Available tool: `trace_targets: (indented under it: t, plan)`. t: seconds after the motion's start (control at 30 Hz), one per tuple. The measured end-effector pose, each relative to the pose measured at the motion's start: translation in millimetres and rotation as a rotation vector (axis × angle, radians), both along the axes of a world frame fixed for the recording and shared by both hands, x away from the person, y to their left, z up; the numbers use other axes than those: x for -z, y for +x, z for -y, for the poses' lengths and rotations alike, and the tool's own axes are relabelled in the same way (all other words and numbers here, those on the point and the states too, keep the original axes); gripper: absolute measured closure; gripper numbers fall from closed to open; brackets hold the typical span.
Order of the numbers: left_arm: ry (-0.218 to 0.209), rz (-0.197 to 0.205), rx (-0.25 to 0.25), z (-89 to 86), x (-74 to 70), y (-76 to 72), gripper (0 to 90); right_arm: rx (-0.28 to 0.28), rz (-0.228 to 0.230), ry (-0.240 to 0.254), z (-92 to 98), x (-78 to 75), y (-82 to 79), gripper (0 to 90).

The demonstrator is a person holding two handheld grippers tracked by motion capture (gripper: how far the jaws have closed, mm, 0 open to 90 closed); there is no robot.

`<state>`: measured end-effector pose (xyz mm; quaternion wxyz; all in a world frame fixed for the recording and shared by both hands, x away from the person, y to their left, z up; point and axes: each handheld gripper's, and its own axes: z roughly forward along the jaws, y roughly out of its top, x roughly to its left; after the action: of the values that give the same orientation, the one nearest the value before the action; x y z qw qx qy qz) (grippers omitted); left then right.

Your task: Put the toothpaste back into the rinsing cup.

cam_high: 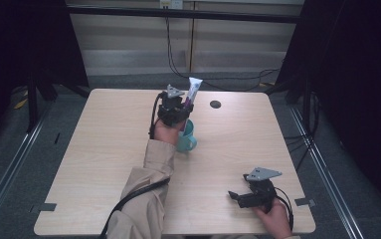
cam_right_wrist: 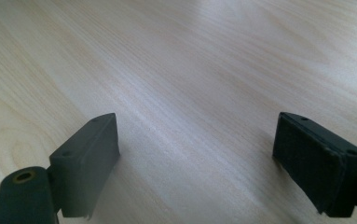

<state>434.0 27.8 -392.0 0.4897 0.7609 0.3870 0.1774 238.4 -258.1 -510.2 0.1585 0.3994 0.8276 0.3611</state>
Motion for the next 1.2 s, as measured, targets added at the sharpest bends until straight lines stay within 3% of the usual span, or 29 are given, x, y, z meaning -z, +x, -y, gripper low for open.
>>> trace_targets:
  t: [1.2]
  plan:
    - [0.033, -0.011, -0.034, -11.9, 21.6, -16.3, 75.4, 0.001, -0.001, 0.001, 0.0, -0.1, 0.0, 13.4]
